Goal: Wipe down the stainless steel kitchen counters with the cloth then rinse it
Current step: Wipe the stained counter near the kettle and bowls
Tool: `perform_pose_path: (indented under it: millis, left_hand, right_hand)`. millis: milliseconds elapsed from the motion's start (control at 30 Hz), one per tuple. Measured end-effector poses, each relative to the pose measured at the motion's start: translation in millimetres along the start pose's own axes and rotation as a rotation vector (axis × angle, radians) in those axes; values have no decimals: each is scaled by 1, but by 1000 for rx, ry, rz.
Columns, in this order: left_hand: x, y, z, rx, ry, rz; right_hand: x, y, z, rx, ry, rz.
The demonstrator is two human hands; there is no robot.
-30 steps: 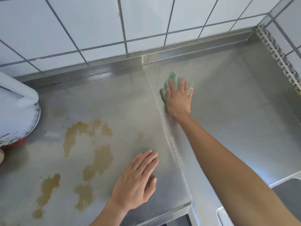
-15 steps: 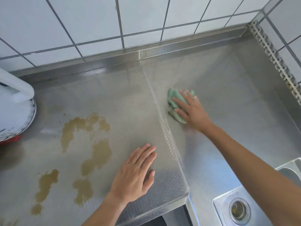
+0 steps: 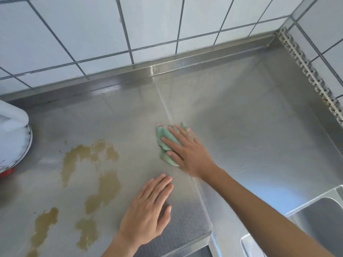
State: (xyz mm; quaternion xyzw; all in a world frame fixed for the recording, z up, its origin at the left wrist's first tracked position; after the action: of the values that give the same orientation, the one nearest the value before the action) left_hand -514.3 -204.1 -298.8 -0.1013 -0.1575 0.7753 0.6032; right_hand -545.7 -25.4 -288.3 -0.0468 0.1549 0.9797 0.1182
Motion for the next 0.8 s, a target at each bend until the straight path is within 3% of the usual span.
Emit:
perform_pose_path:
  millis: [100, 233, 300, 367, 500, 600, 667, 733, 800]
  left_hand:
    - [-1, 0, -2, 0, 3, -10]
    - [-2, 1, -4, -8, -1, -11]
    - [-3, 1, -6, -4, -7, -9]
    - [-3, 0, -7, -11, -14, -13]
    - [-4, -1, -7, -7, -18, -12]
    - [-4, 1, -5, -13, -22, -10]
    - [-4, 1, -4, -23, -23, -9]
    - [-4, 0, -2, -30, -31, -14]
    - [-3, -1, -1, -28, -39, -28]
  right_hand:
    - [-20, -70, 21, -45, -15, -96]
    - [24, -155, 54, 16, -117, -486]
    - [64, -170, 64, 70, -183, -686]
    - [112, -155, 65, 73, -171, -754]
    - [171, -44, 38, 43, -82, -465]
    - [130, 24, 14, 42, -14, -105]
    - [72, 29, 8, 58, 23, 44]
    - [10, -2, 8, 53, 38, 6]
    - [-51, -51, 17, 43, 2, -175]
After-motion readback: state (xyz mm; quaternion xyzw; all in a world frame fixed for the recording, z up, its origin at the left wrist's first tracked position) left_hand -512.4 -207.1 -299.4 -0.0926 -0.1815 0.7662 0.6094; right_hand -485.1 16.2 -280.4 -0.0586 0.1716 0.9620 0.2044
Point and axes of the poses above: each hand's wrist, its own x-axis towards the middle knuckle, its own z-axis out of the back of the hand, y = z × x, the point moved 10 cm from there along x, towards the middle knuckle
